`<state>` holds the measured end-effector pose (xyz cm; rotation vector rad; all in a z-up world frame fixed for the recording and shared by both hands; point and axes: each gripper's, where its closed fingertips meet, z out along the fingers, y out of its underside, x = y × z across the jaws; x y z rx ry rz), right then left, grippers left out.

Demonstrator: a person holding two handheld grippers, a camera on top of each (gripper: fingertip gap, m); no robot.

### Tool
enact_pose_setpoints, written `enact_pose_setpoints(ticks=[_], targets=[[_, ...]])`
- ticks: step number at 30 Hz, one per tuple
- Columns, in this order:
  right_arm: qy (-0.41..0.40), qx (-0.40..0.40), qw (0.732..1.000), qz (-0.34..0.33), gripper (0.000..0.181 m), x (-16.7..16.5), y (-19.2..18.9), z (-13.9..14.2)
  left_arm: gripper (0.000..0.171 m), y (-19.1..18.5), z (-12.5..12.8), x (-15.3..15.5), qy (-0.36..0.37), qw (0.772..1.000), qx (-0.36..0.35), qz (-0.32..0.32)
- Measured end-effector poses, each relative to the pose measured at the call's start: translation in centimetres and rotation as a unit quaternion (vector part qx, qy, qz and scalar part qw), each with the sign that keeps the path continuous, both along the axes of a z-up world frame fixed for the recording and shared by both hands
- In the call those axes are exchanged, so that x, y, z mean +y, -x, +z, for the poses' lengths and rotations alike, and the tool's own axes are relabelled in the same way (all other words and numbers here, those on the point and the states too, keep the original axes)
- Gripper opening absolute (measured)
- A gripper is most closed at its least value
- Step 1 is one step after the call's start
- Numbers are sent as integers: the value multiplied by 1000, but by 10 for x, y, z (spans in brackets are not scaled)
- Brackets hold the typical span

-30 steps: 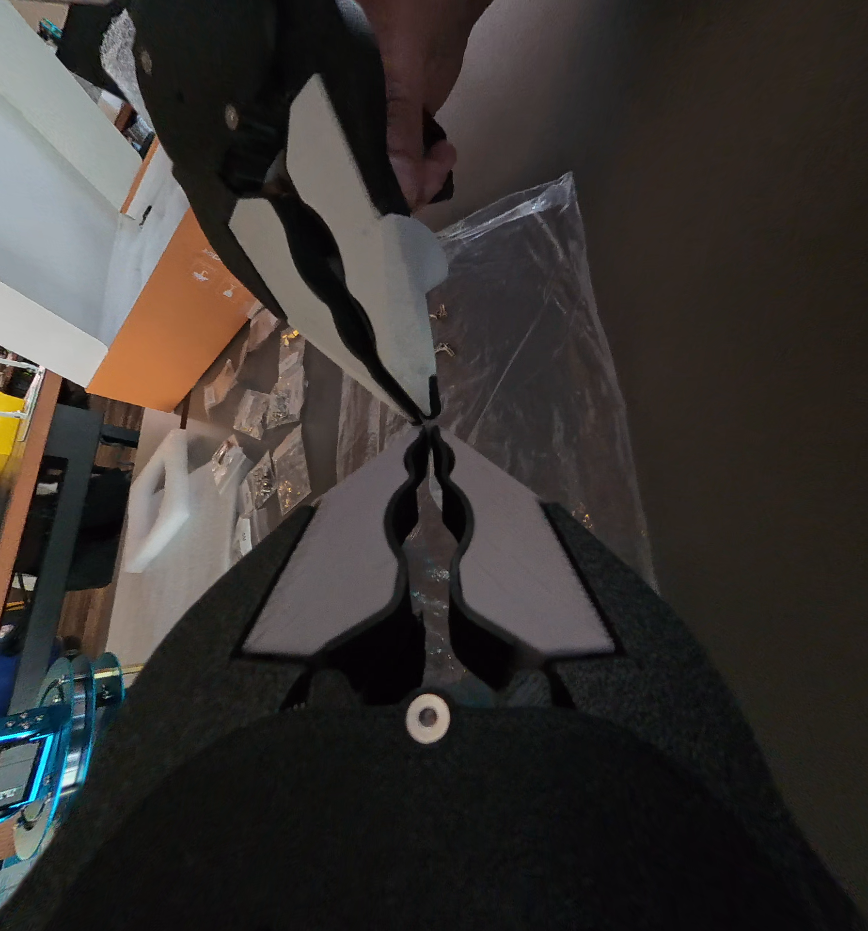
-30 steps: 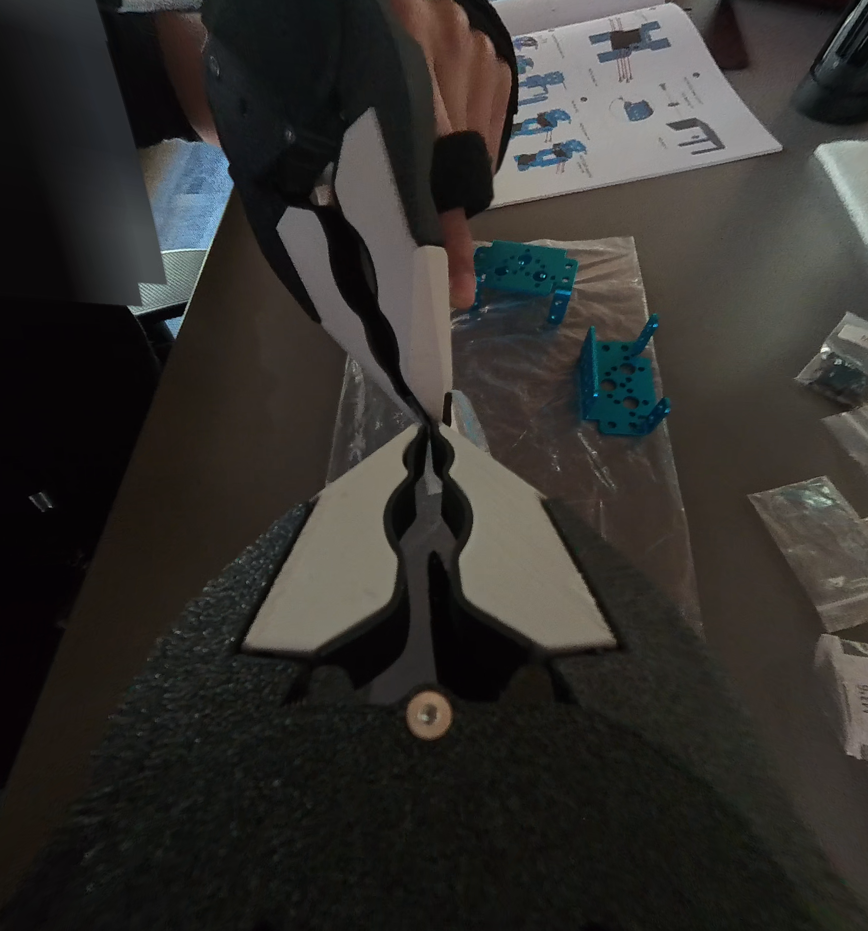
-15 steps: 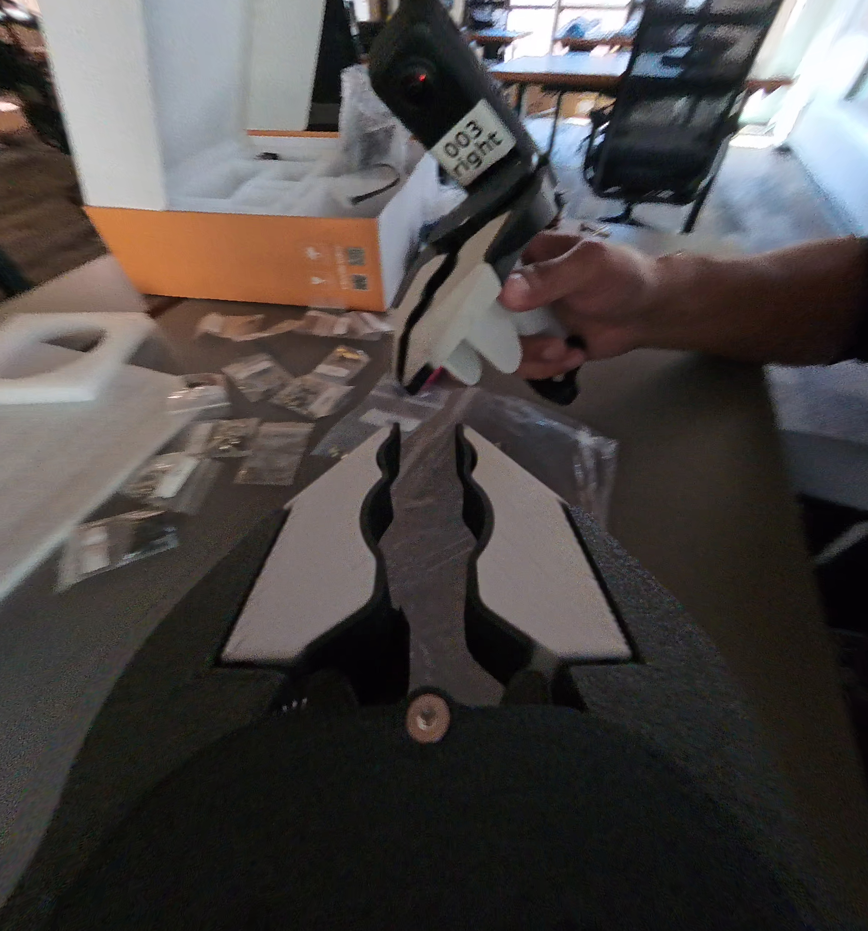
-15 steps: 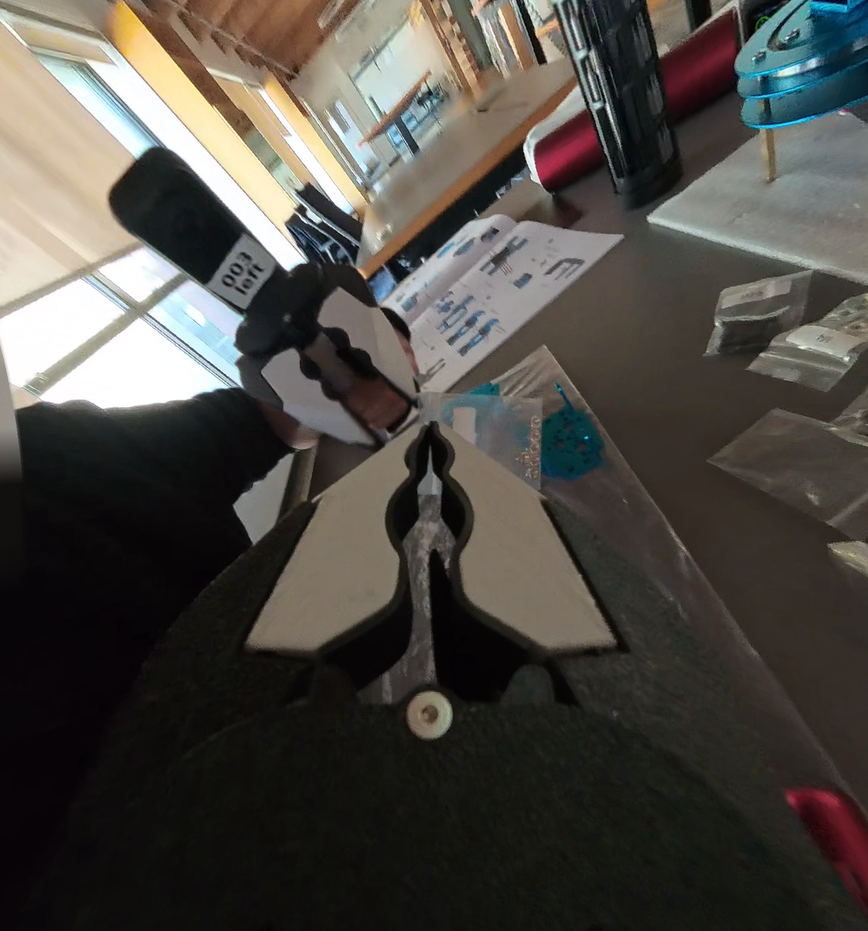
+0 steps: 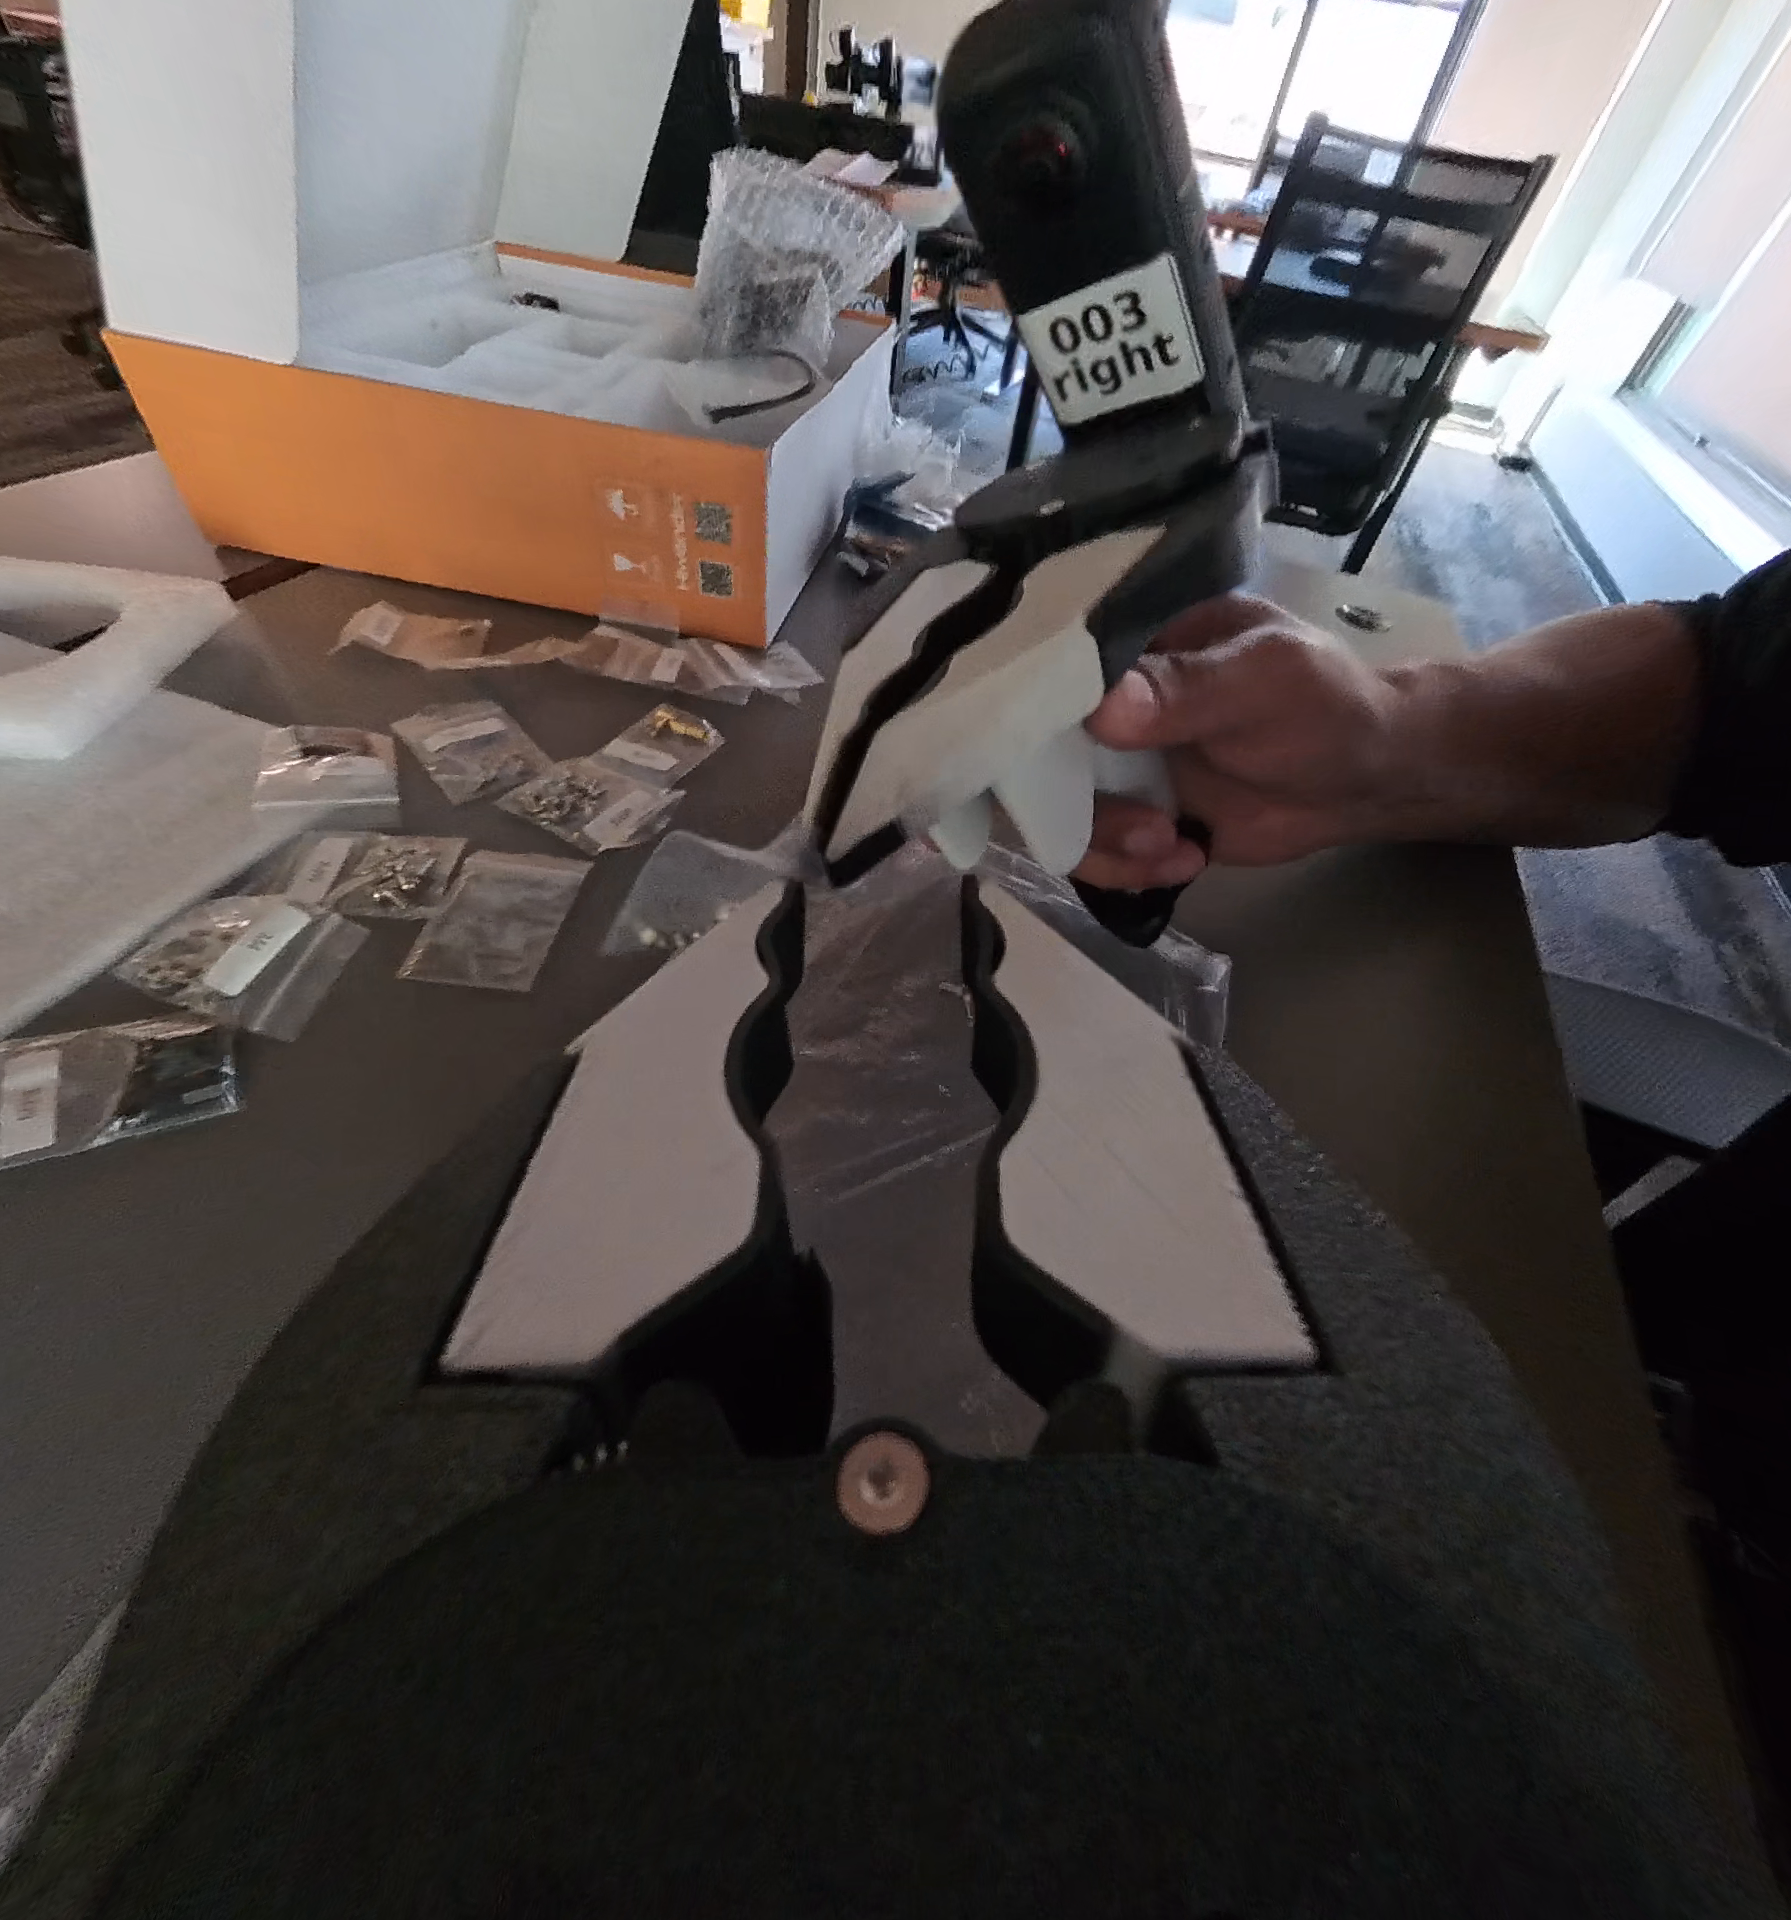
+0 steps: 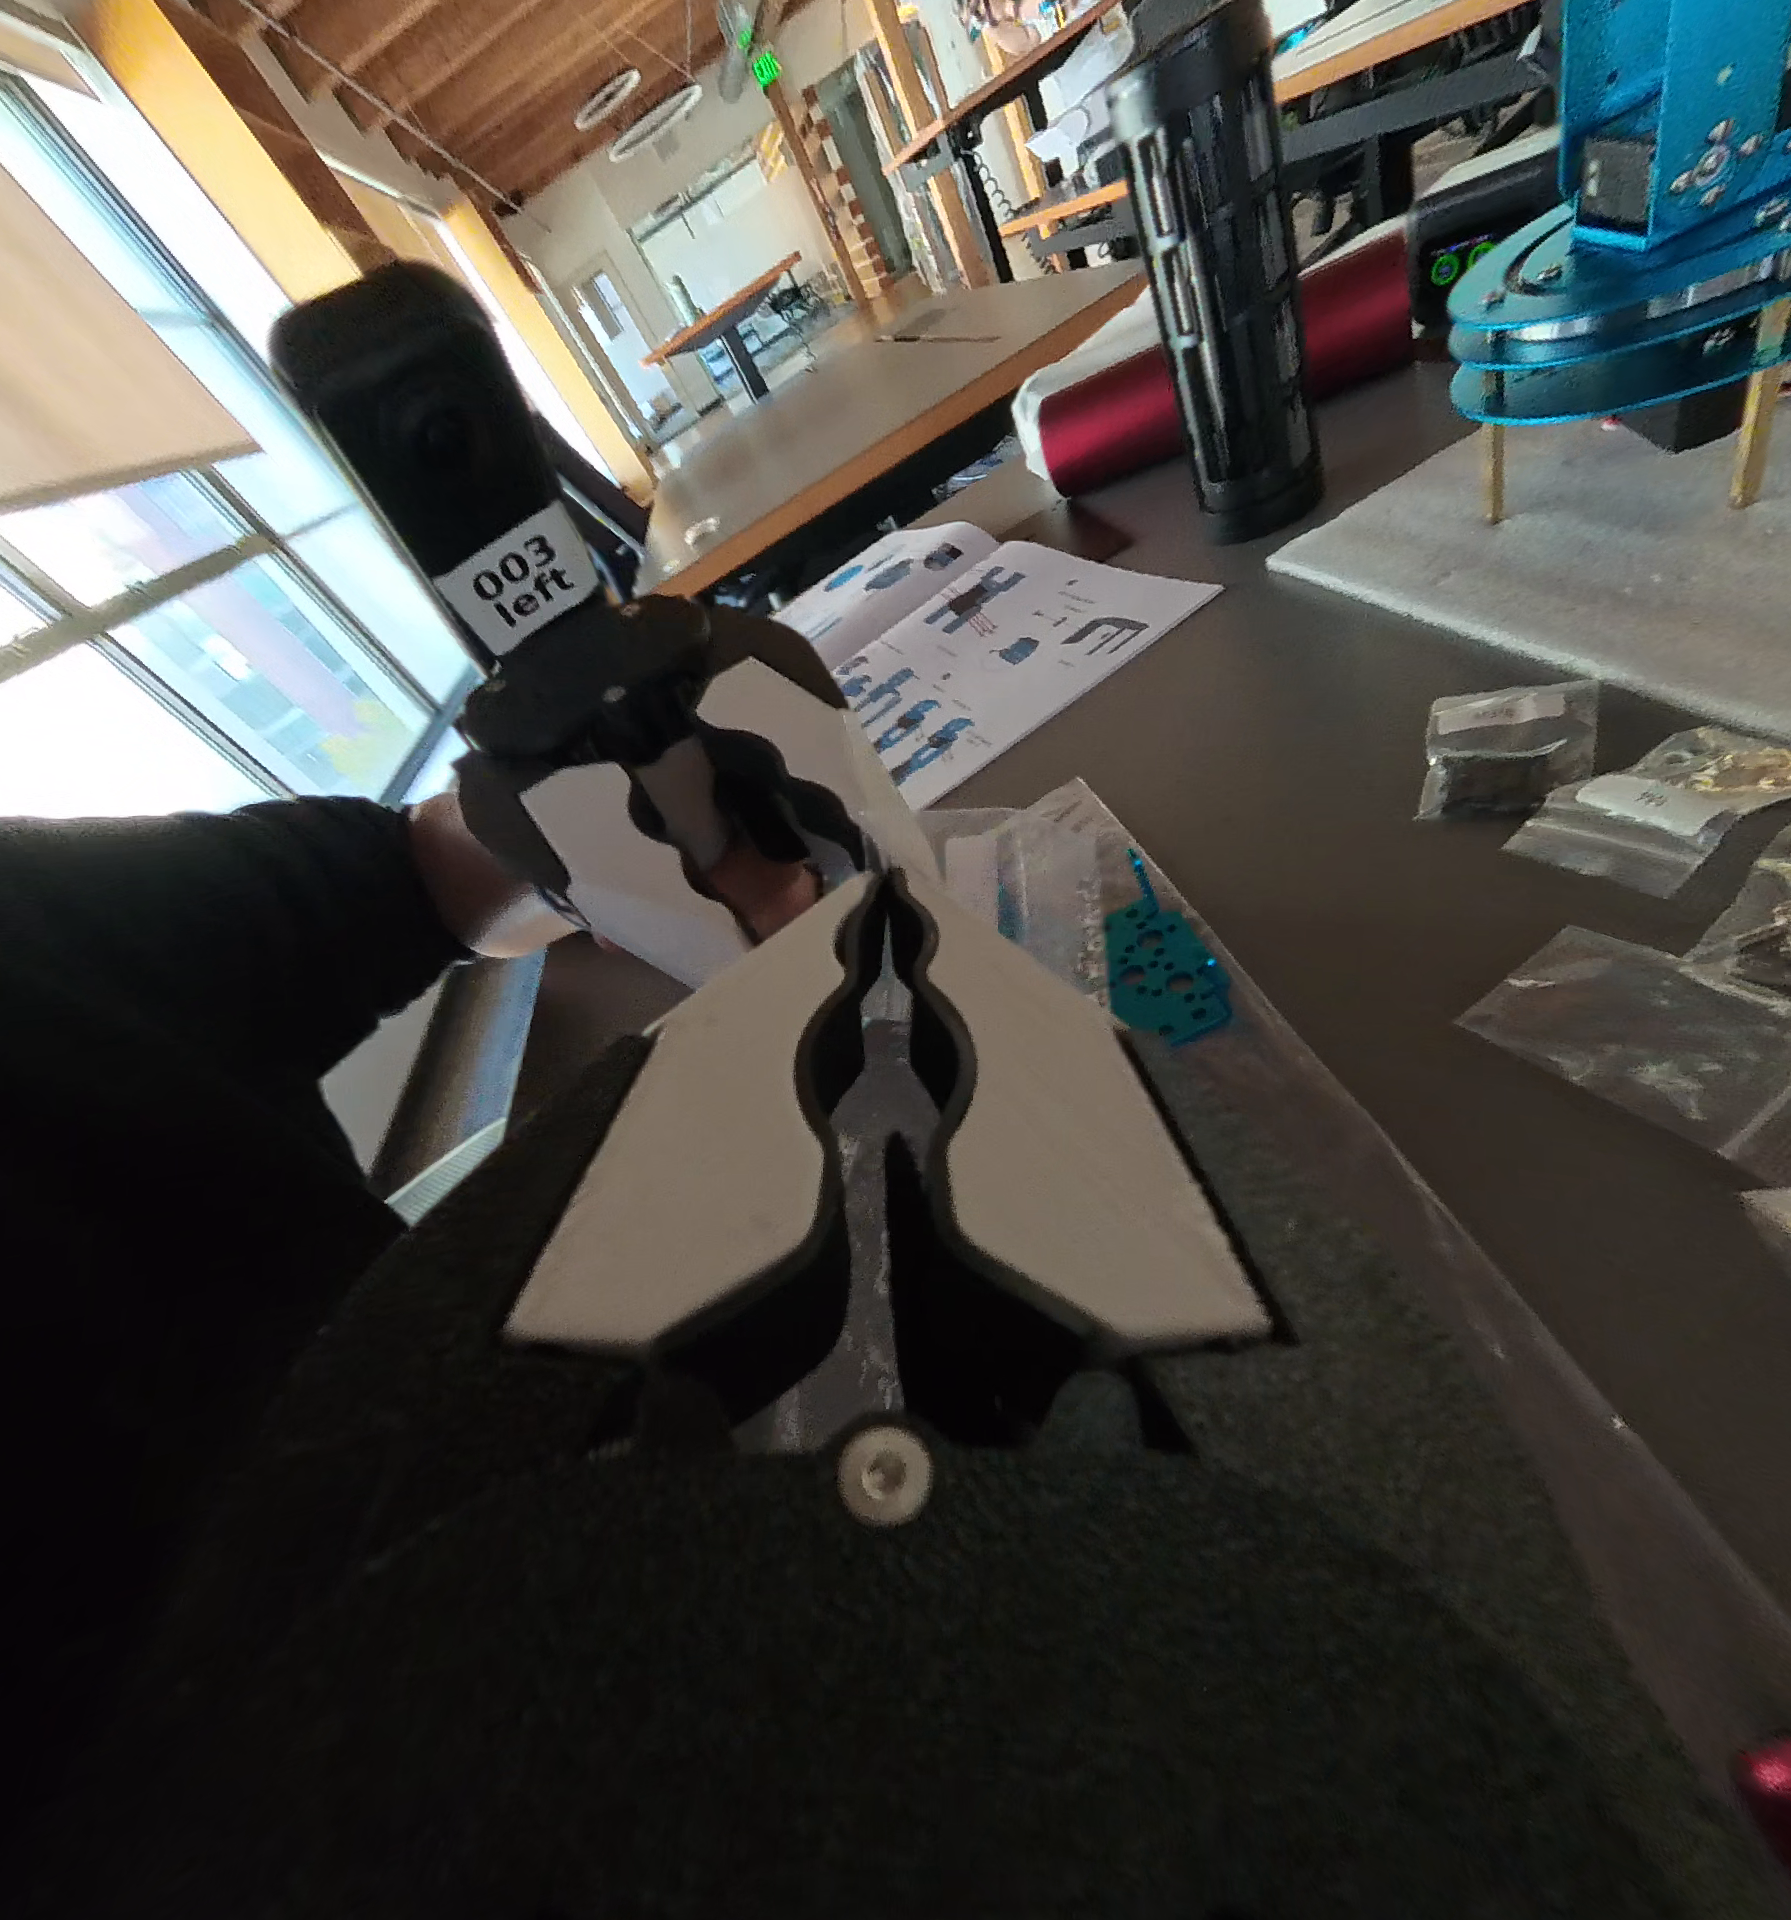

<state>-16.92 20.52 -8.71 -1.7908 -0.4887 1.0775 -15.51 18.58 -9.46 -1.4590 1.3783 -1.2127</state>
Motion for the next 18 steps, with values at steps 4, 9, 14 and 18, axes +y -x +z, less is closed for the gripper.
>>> enact_pose_setpoints(ticks=[4,9,14,18], targets=[[-22,-10,1000,1,0,-3,3,4,16,2,4,4,-10,1000,-15,9],[-23,-14,1000,1,0,-3,3,2,11,3,4,5,37,999,-21,-2],[-7,5,1000,13,0,-4,1,5,3,4,5,6,56,998,-27,-8],[-9,6,1000,24,0,-6,3,6,2,6,6,6,70,997,-25,-19]])
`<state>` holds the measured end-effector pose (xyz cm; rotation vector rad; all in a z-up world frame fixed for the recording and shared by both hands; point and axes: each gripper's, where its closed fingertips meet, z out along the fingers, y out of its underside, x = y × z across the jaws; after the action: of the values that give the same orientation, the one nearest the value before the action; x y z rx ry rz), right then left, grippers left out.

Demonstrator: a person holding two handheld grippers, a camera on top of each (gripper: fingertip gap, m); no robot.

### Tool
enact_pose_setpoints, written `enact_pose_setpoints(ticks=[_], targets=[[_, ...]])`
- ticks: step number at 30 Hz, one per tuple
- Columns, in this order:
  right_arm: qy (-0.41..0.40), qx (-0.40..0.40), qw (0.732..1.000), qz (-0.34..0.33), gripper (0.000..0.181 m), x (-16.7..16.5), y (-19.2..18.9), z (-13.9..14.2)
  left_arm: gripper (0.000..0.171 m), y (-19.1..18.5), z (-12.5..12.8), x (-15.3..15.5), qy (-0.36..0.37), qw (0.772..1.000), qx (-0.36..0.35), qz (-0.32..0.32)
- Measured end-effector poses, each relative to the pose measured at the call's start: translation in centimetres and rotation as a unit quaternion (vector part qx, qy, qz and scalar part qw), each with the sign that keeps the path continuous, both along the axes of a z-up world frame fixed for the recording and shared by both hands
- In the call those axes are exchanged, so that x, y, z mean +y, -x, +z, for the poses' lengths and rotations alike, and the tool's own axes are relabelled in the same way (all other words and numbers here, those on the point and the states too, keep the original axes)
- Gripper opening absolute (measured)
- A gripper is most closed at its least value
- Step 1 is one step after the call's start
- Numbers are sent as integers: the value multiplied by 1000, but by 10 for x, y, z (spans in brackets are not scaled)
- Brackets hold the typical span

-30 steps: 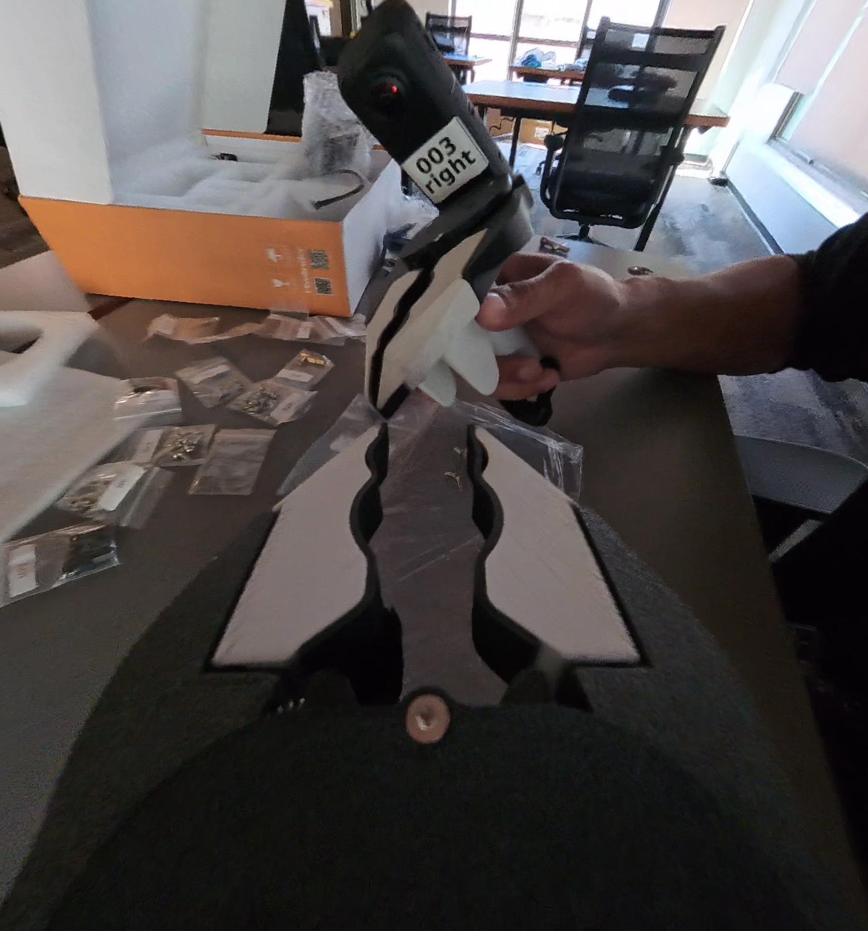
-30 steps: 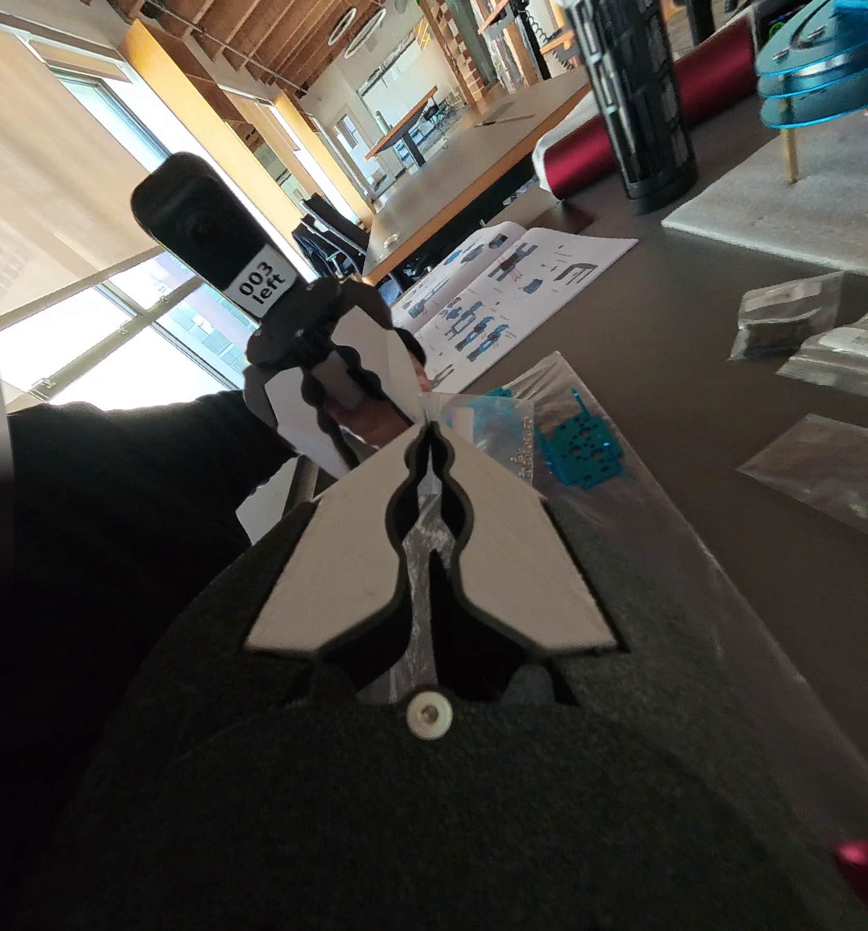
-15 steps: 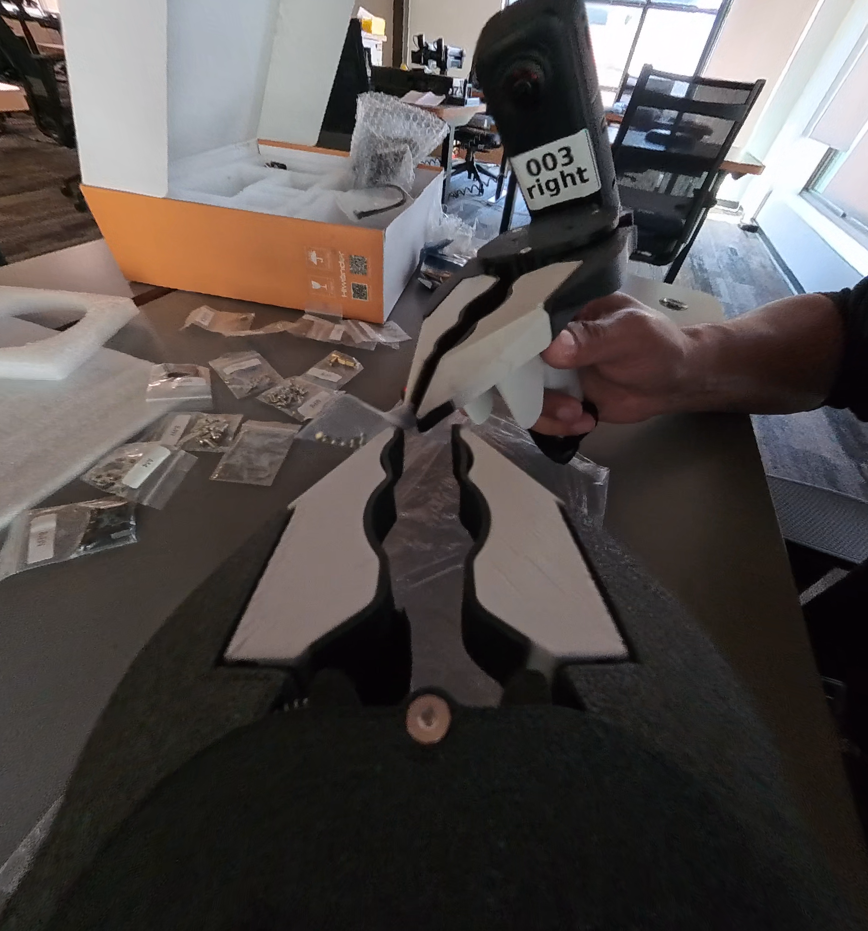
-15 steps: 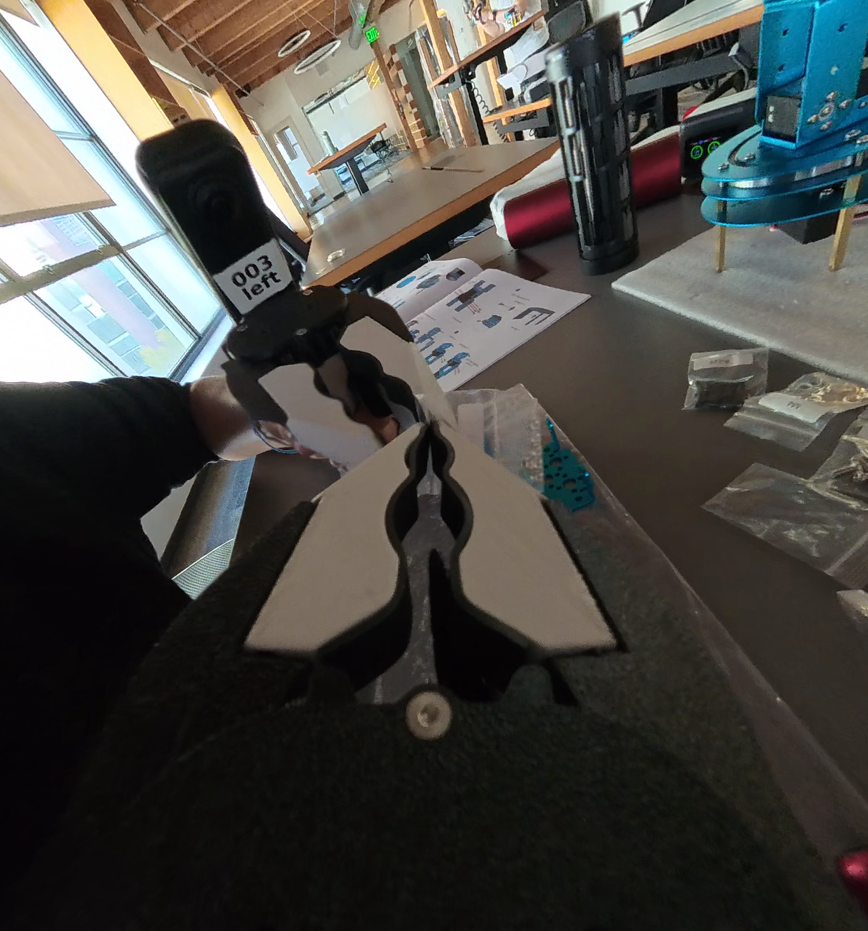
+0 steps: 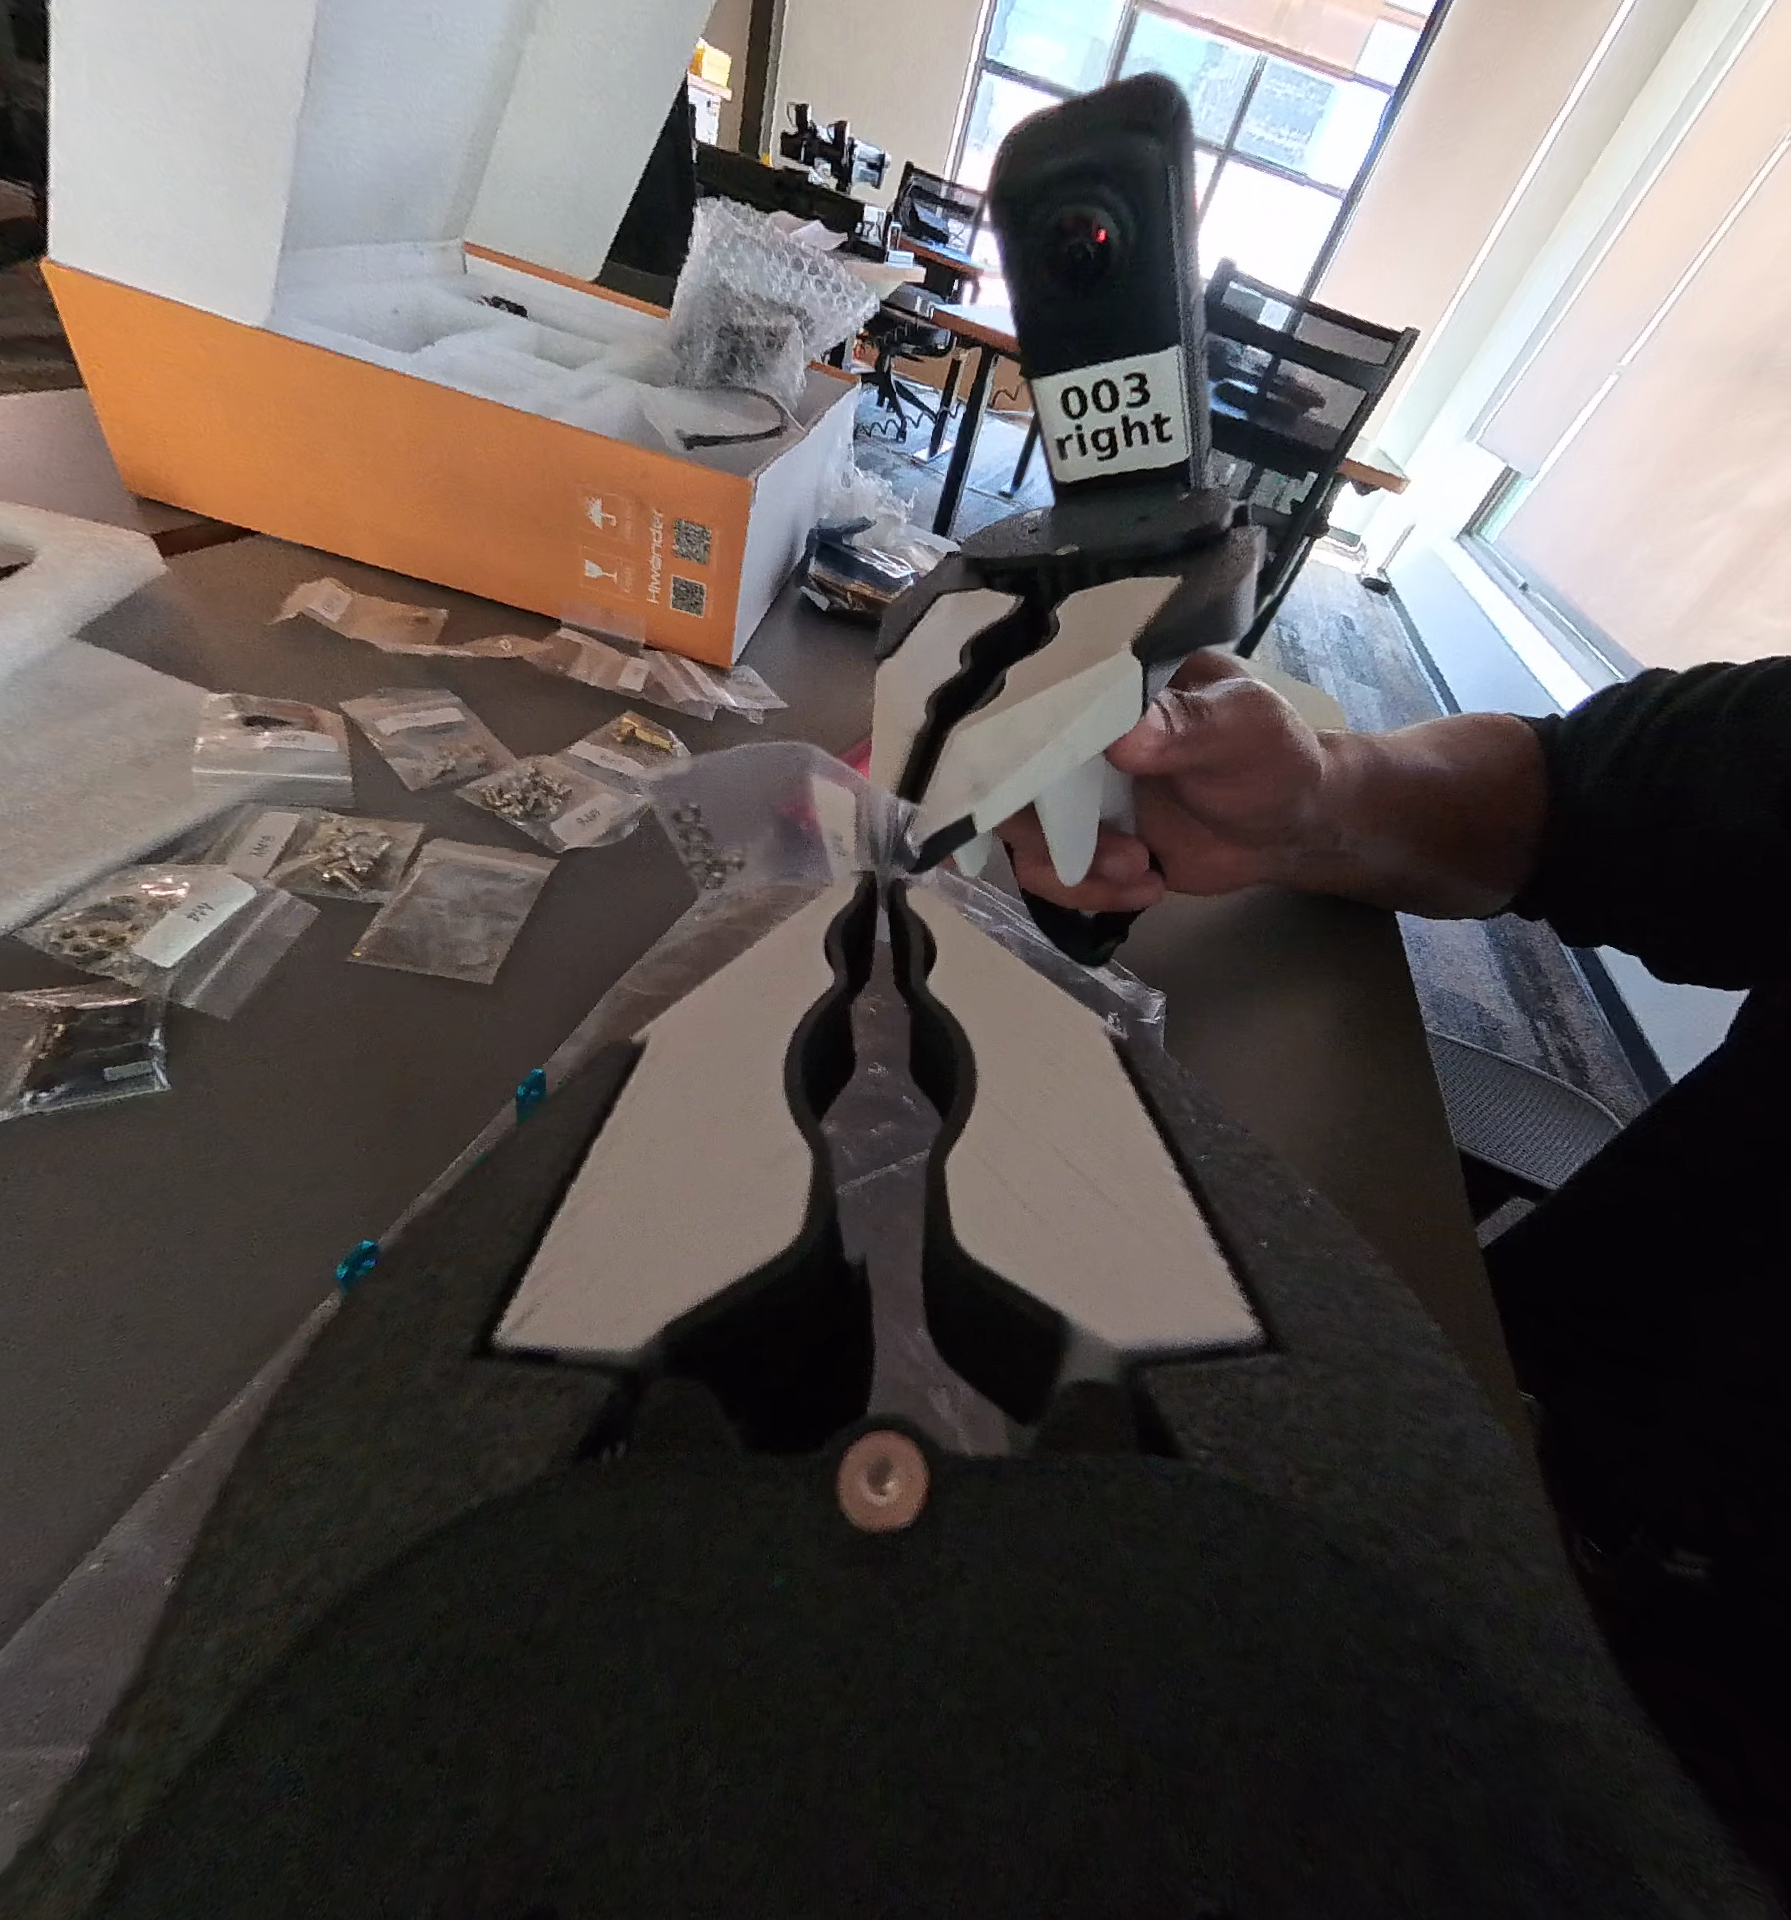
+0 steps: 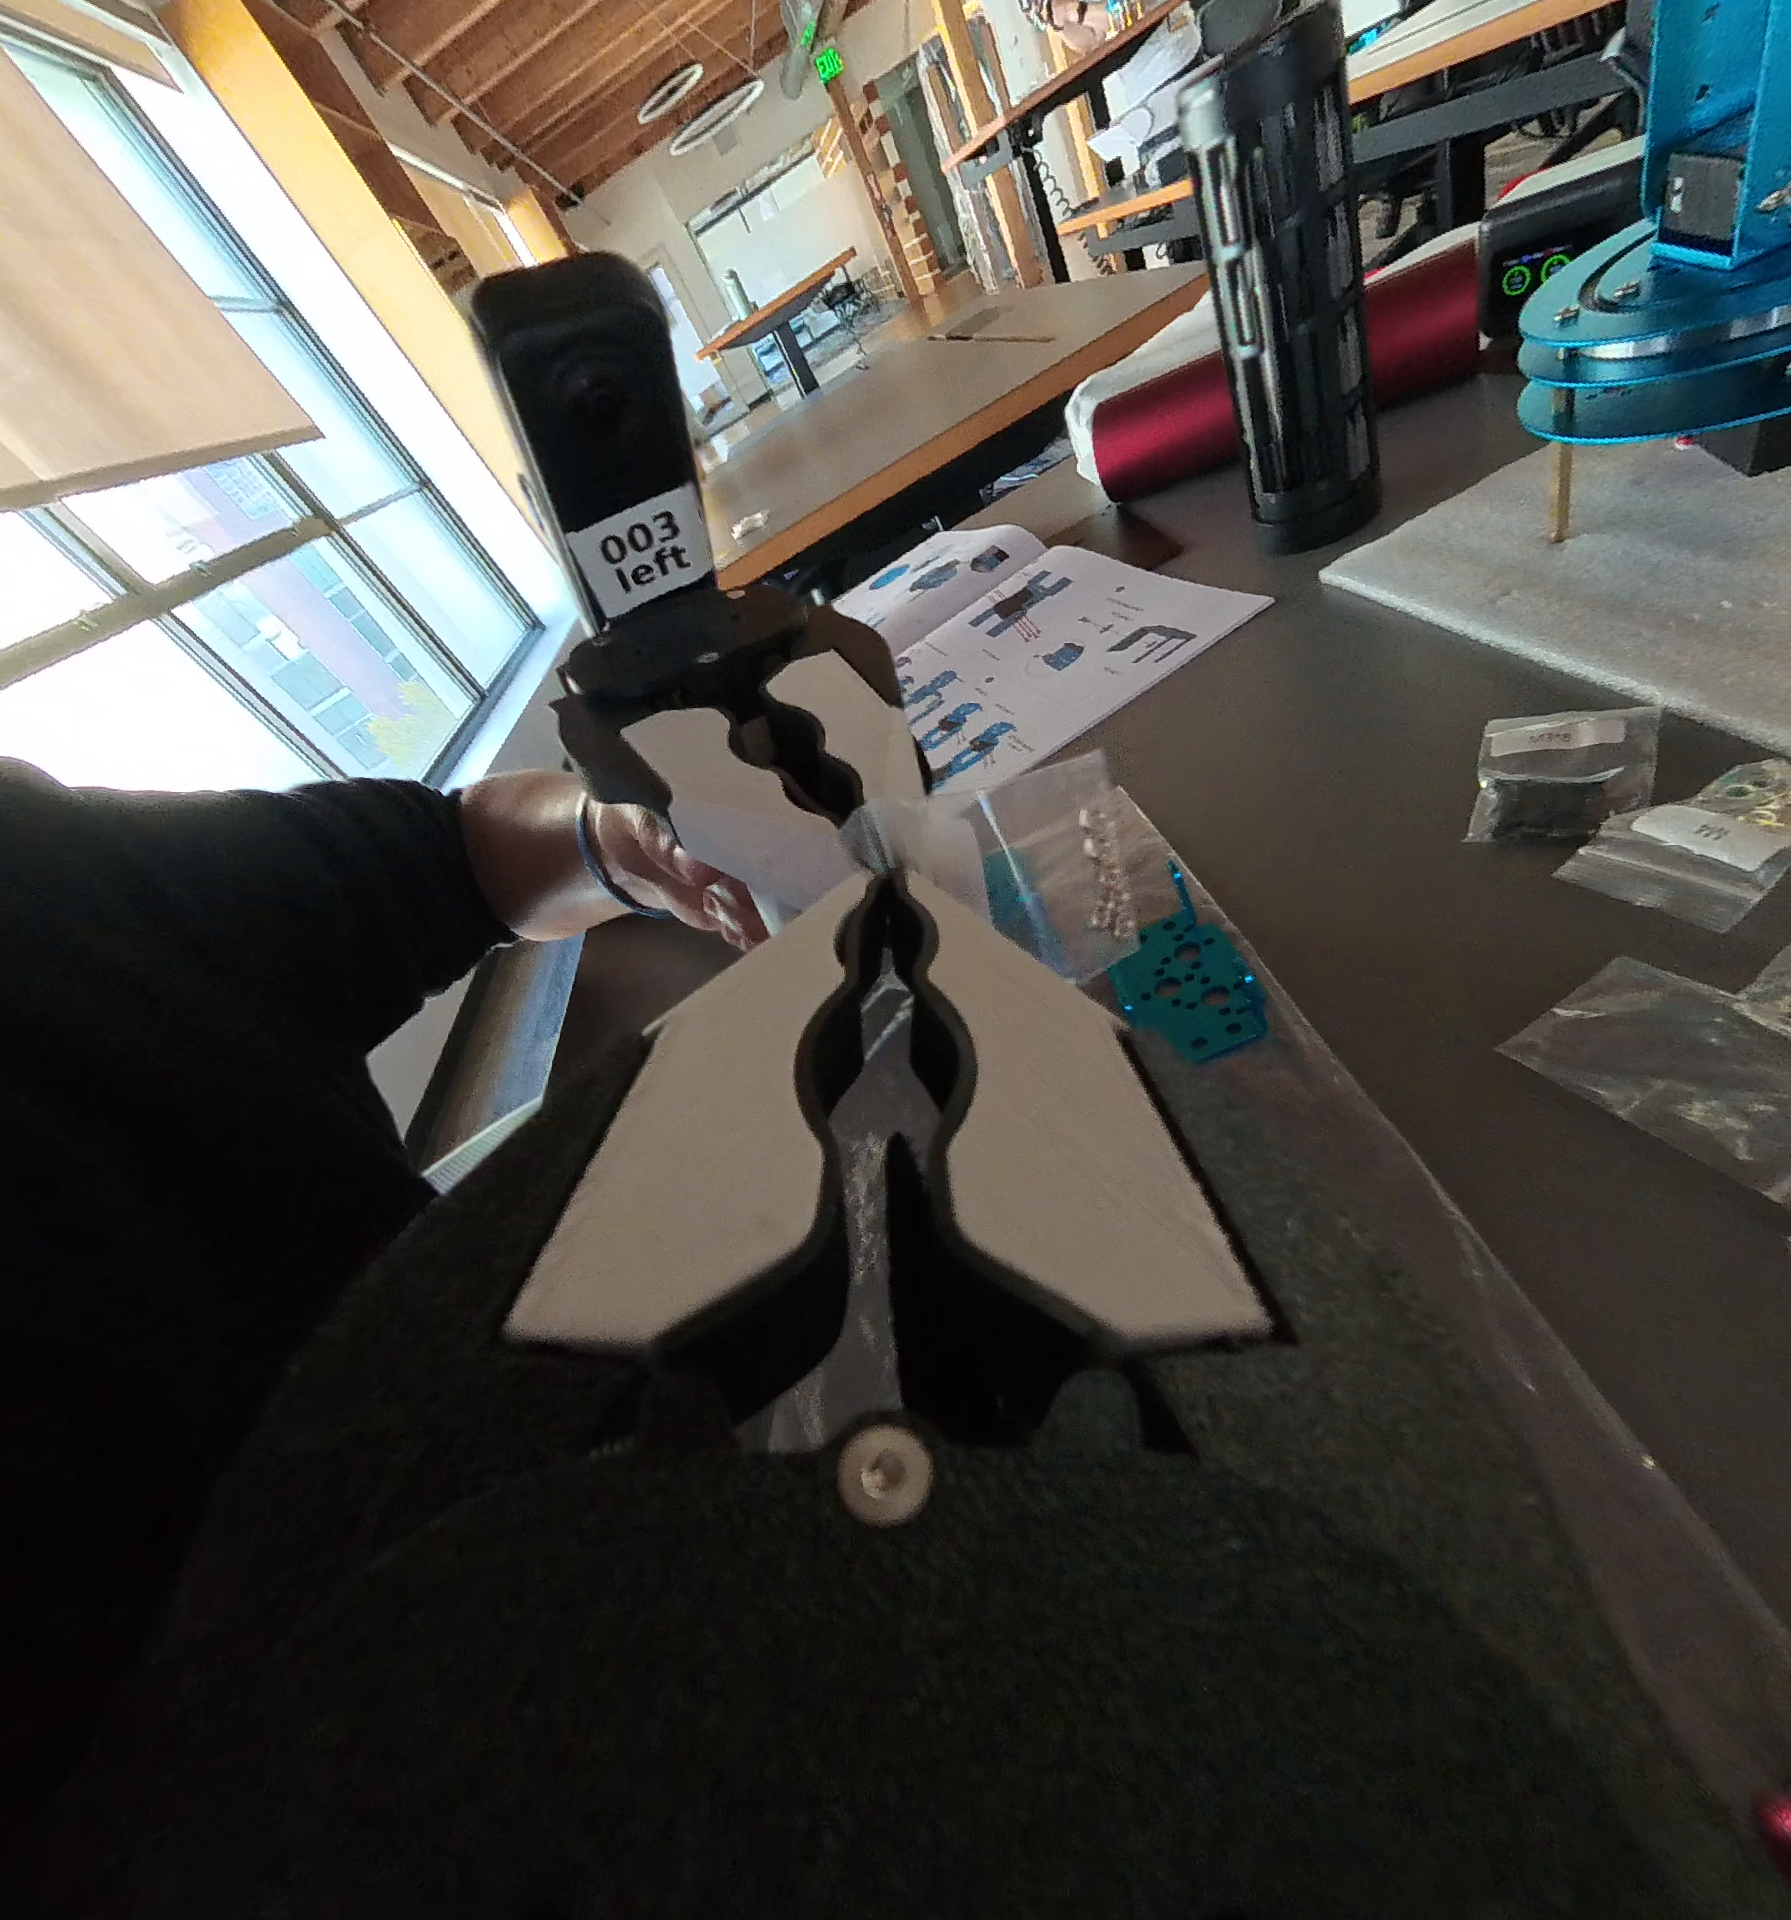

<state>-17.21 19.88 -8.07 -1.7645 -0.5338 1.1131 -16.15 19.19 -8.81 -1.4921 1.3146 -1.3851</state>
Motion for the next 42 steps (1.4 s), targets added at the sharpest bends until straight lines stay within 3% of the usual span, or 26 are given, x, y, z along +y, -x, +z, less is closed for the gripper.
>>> enact_pose_setpoints(ticks=[5,9,12,14,21,23,25,27,31,33,38,39,41,42], targets=[[-41,-68,997,-7,4,1,-2,-4,1,1,0,1,20,1000,-1,-5],[-89,-133,987,-19,0,0,-2,-6,1,1,-3,2,-15,1000,9,-1],[-67,-144,986,-45,0,5,-8,-8,0,1,-3,4,-31,999,13,18],[-53,-146,985,-77,0,12,-22,-8,0,2,1,8,-16,999,3,32],[-25,-148,986,-78,0,13,-21,-16,0,2,-7,16,51,997,19,49],[-58,-155,985,-54,0,8,-14,-14,0,2,-8,15,72,996,20,40],[-98,-220,969,-51,0,9,-12,-23,0,3,-12,13,81,996,28,29],[-175,-270,946,-34,10,6,-8,-23,0,4,-15,13,99,994,36,21],[-323,-383,861,-87,45,7,-19,-18,0,5,-18,1,156,986,55,-27],[-375,-402,833,-66,38,-5,-11,-19,0,6,-18,-6,184,980,59,-48],[-372,-369,850,-46,47,-16,-4,-11,0,6,-17,-16,231,968,59,-79],[-370,-363,854,-42,53,-17,-5,-9,0,6,-15,-13,233,968,56,-75],[-361,-341,868,-4,82,-26,0,-11,0,7,-13,-9,231,969,52,-67],[-358,-338,870,-6,81,-25,1,-12,0,7,-12,-7,233,969,48,-65]])
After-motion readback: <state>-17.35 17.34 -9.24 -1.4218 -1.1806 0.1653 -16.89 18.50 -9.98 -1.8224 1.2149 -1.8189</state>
